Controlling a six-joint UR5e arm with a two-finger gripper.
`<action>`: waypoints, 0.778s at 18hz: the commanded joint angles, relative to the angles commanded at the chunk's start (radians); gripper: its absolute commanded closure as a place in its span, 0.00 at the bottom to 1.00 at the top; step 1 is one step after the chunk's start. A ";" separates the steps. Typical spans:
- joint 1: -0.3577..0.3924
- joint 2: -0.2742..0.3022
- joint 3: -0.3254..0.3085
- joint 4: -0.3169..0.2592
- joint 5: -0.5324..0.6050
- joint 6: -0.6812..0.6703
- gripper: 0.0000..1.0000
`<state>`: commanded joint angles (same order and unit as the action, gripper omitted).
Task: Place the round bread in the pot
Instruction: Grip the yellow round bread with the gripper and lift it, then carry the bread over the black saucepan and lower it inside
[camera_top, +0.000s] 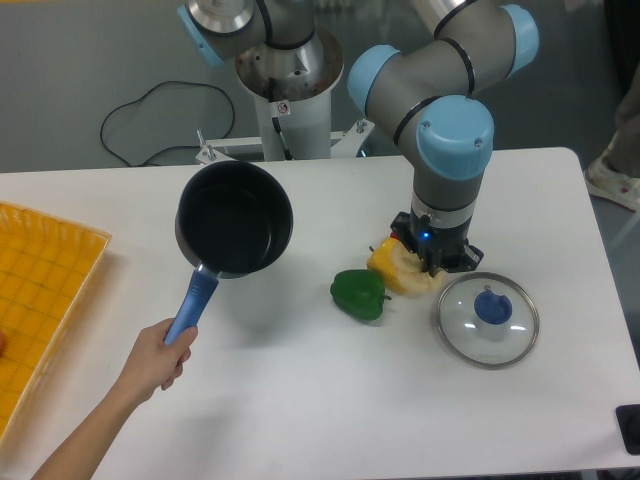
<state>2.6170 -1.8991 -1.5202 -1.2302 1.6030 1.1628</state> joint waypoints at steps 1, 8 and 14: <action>0.000 0.005 -0.002 -0.005 0.000 0.000 0.94; -0.003 0.052 0.000 -0.054 -0.017 -0.011 0.94; -0.040 0.129 -0.020 -0.136 -0.061 -0.092 0.94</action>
<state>2.5772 -1.7704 -1.5401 -1.3667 1.5417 1.0710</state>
